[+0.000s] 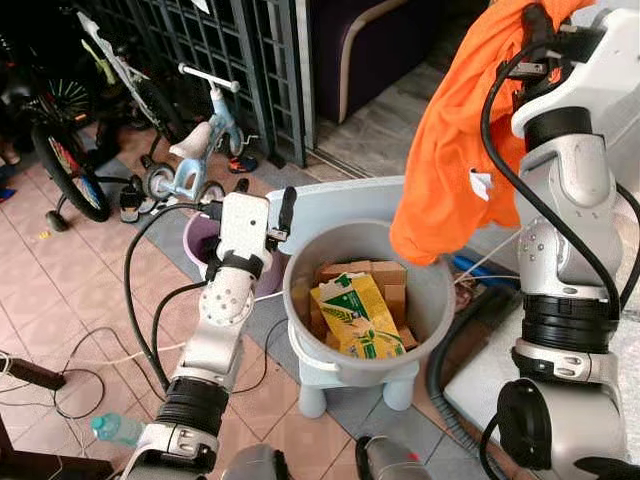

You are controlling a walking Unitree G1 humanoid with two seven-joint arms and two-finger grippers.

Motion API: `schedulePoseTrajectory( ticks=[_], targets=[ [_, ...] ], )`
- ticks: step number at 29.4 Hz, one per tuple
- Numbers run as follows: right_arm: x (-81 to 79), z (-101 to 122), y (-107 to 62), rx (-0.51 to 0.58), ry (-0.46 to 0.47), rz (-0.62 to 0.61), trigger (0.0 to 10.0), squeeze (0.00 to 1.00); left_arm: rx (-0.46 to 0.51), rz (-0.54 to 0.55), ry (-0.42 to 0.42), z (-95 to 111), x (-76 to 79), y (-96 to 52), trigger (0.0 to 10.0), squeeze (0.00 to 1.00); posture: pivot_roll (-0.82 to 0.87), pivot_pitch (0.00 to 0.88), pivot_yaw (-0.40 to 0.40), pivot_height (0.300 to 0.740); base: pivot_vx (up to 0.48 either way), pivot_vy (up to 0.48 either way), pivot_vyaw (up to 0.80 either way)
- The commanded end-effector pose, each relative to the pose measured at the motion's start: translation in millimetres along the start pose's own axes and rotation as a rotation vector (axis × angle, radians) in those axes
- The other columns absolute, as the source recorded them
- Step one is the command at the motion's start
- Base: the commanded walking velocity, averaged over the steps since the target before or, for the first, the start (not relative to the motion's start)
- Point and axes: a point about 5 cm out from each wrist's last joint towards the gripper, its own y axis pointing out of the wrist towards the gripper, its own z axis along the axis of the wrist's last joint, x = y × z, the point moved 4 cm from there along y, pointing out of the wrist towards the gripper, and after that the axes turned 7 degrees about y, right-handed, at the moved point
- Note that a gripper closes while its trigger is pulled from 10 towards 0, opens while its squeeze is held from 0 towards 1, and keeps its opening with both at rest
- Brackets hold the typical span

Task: Clothes washing

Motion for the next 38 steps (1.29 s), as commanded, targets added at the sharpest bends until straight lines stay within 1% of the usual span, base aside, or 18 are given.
schedulePoseTrajectory(
  ticks=[1, 10, 19, 24, 26, 30, 32, 33, 34, 36, 38],
  targets=[
    [-4.7, 2, 0.5, 0.007, 0.006, 0.010, 10.0, 0.00, -0.015, 0.017, 0.007, -3, -5.1, -1.9, 10.0, 0.00, -0.12, 0.000, 0.054, 0.740, -0.274, 0.000, 0.00],
    [-4.3, -1, -0.7, -0.009, 0.009, 0.005, 10.0, 0.00, -0.025, 0.016, 0.004, -5, -5.2, -3.1, 10.0, 0.00, -0.12, 0.000, 0.050, 0.740, -0.257, 0.000, 0.00],
    [-5.8, -6, 0.2, -0.031, 0.008, 0.014, 10.0, 0.00, -0.030, 0.021, -0.016, -7, -4.3, -6.1, 10.0, 0.00, -0.11, 0.000, 0.037, 0.740, -0.086, 0.000, 0.00],
    [-6.7, -9, -1.1, -0.058, 0.018, 0.006, 10.0, 0.00, -0.021, 0.018, -0.035, -4, -6.5, -8.3, 10.0, 0.00, -0.11, 0.000, 0.028, 0.740, 0.000, 0.000, -0.80],
    [-7.9, -12, -7.2, -0.067, -0.010, 0.010, 10.0, 0.00, -0.031, 0.006, -0.044, -6, -7.2, -11.6, 10.0, 0.00, -0.11, 0.011, 0.024, 0.740, 0.000, 0.000, -0.80],
    [-16.0, -28, -27.4, -0.100, -0.066, 0.038, 10.0, 0.00, -0.064, 0.003, -0.059, -16, -9.8, -21.5, 10.0, 0.00, -0.11, 0.043, 0.014, 0.740, 0.000, 0.000, -0.80],
    [-22.8, -35, -37.8, -0.113, -0.097, 0.062, 10.0, 0.00, -0.059, -0.014, -0.083, -13, -6.0, -24.1, 10.0, 0.00, -0.10, 0.052, 0.006, 0.740, 0.000, 0.000, -0.80],
    [-22.8, -35, -37.8, -0.113, -0.097, 0.062, 10.0, 0.00, -0.059, -0.014, -0.083, -13, -6.0, -24.1, 10.0, 0.00, -0.10, 0.052, 0.006, 0.740, 0.000, 0.000, -0.80],
    [-26.8, -44, -46.2, -0.129, -0.117, 0.070, 10.0, 0.00, -0.047, -0.057, -0.139, -8, 1.9, -26.3, 10.0, 0.00, -0.09, 0.057, 0.004, 0.740, 0.000, 0.000, -0.80],
    [-28.1, -49, -52.6, -0.137, -0.145, 0.064, 10.0, 0.00, -0.043, -0.080, -0.180, -4, 6.5, -30.9, 10.0, 0.00, -0.08, 0.066, 0.002, 0.740, 0.000, 0.000, -0.80],
    [-26.9, -50, -57.6, -0.134, -0.178, 0.045, 10.0, 0.00, -0.072, -0.106, -0.217, -9, 10.8, -40.5, 10.0, 0.00, -0.06, 0.077, 0.001, 0.740, 0.000, 0.000, -0.80]
  ],
)
